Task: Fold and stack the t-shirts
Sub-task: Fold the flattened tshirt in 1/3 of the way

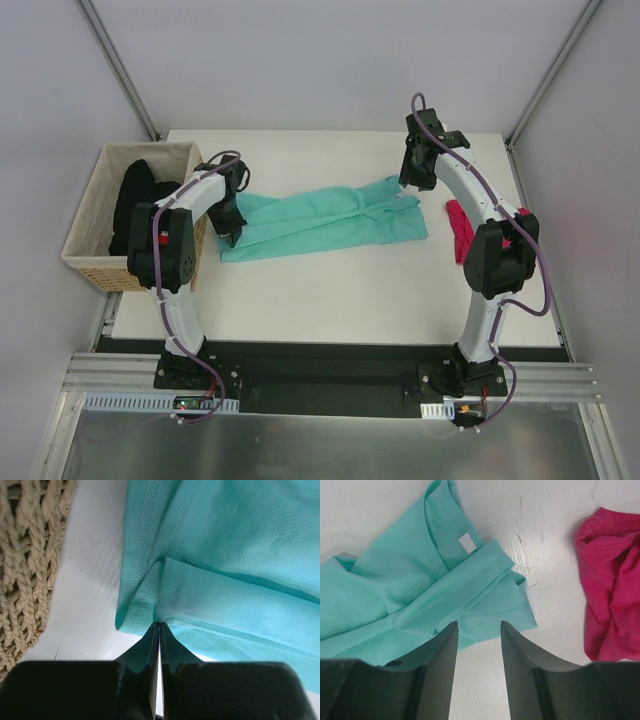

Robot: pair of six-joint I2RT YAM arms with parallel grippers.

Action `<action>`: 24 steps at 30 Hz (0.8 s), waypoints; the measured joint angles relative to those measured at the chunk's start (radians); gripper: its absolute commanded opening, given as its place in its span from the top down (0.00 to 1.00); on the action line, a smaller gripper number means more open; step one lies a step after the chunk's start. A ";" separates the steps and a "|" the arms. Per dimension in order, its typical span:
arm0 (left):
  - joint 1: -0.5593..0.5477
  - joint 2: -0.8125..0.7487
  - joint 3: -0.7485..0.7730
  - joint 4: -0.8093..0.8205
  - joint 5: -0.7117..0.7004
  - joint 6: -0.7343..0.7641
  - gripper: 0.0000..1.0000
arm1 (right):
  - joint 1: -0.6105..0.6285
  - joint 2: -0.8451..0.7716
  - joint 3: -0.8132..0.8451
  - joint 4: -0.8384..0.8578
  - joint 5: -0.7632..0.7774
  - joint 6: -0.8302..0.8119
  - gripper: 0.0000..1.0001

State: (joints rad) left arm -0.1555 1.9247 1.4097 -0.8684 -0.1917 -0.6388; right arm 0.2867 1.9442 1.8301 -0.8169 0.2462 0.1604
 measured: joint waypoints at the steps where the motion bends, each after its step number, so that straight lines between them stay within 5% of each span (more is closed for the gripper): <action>1: 0.000 -0.003 0.006 -0.001 0.000 0.000 1.00 | 0.000 0.000 0.000 0.000 -0.001 0.003 0.57; 24: 0.046 0.007 0.254 -0.001 -0.002 0.055 1.00 | 0.003 0.000 0.001 -0.003 -0.001 0.022 0.57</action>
State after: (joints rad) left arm -0.1093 1.9316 1.6638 -0.8696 -0.1940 -0.5842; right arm 0.2897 1.9442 1.8313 -0.8200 0.2455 0.1822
